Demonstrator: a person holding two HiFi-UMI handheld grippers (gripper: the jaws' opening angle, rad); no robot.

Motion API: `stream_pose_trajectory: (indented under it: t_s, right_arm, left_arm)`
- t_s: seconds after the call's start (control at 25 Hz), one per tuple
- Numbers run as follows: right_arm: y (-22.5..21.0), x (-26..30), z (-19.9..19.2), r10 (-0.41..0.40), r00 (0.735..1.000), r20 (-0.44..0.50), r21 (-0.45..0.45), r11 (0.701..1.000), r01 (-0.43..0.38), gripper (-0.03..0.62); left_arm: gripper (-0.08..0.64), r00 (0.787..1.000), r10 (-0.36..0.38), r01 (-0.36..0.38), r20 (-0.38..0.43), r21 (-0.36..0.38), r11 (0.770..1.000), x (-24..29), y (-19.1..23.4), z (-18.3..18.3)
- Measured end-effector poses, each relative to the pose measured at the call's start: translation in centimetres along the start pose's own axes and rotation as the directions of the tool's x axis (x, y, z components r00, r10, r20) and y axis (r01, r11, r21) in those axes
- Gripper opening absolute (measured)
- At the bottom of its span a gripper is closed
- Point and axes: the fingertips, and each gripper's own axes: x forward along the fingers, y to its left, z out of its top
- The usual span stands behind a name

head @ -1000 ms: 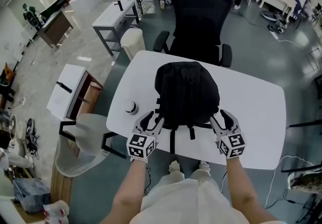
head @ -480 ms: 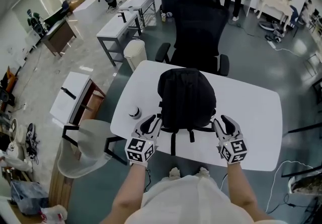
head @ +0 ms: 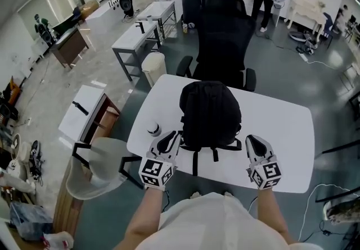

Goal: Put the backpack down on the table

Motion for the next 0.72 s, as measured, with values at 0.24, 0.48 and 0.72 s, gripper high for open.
stream_pose_trajectory:
  t_s: [0.24, 0.48, 0.72]
  right_arm:
    - [-1.2, -2.0, 0.4, -0.072, 0.997, 0.014, -0.005, 0.997, 0.072, 0.019]
    - [-2.6, -3.7, 1.9, -0.125, 0.991, 0.053, 0.025, 0.992, 0.124, 0.018]
    - [-2.5, -4.4, 2.9, -0.120, 0.990, 0.071, 0.029, 0.993, 0.118, 0.017]
  left_arm:
    - [0.051, 0.996, 0.081, -0.083, 0.046, 0.045, 0.996, -2.9, 1.4, 1.5]
    - [0.051, 0.985, 0.169, -0.172, 0.042, 0.060, 0.983, -5.8, 3.5, 1.6]
    - [0.051, 0.979, 0.199, -0.201, 0.053, 0.049, 0.978, -7.3, 4.1, 1.9]
